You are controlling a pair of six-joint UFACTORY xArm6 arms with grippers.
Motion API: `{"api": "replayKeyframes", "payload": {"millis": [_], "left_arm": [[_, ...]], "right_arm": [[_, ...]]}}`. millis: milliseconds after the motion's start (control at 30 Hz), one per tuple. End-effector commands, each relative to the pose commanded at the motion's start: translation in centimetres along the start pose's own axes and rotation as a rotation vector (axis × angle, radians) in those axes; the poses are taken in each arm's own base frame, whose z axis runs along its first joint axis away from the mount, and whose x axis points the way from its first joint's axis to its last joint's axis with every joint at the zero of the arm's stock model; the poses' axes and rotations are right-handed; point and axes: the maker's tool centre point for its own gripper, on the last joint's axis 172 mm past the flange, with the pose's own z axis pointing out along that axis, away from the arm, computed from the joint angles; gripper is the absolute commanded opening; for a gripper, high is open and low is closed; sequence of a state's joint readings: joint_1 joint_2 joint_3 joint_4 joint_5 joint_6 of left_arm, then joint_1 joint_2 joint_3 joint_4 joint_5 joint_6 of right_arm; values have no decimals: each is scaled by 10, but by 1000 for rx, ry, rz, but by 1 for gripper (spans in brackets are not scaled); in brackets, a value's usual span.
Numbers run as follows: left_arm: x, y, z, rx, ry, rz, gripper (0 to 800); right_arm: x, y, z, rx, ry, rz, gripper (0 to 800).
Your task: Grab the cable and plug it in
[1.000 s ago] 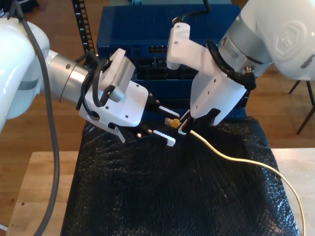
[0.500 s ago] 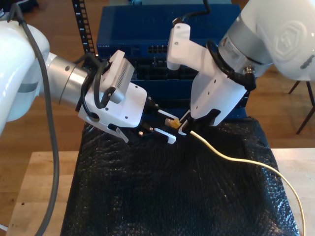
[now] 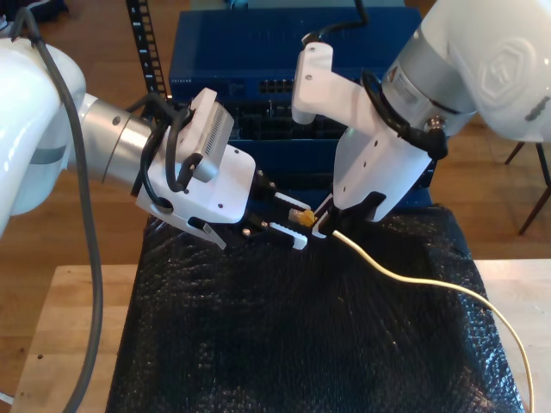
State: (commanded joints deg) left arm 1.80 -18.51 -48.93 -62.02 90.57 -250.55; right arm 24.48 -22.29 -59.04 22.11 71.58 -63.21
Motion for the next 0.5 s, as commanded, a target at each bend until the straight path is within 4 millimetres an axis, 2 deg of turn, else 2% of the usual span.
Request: {"api": "replayKeyframes", "payload": {"millis": [133, 233, 500], "left_arm": [[0, -1, -1, 3, 0, -1, 315], [-1, -1, -1, 6, -1, -1, 266], [0, -4, -2, 20, 27, -16, 222]], "right_arm": [[1, -1, 1, 4, 6, 3, 4], [1, -1, 1, 4, 6, 3, 4], [1, -2, 1, 7, 6, 3, 4]]}}
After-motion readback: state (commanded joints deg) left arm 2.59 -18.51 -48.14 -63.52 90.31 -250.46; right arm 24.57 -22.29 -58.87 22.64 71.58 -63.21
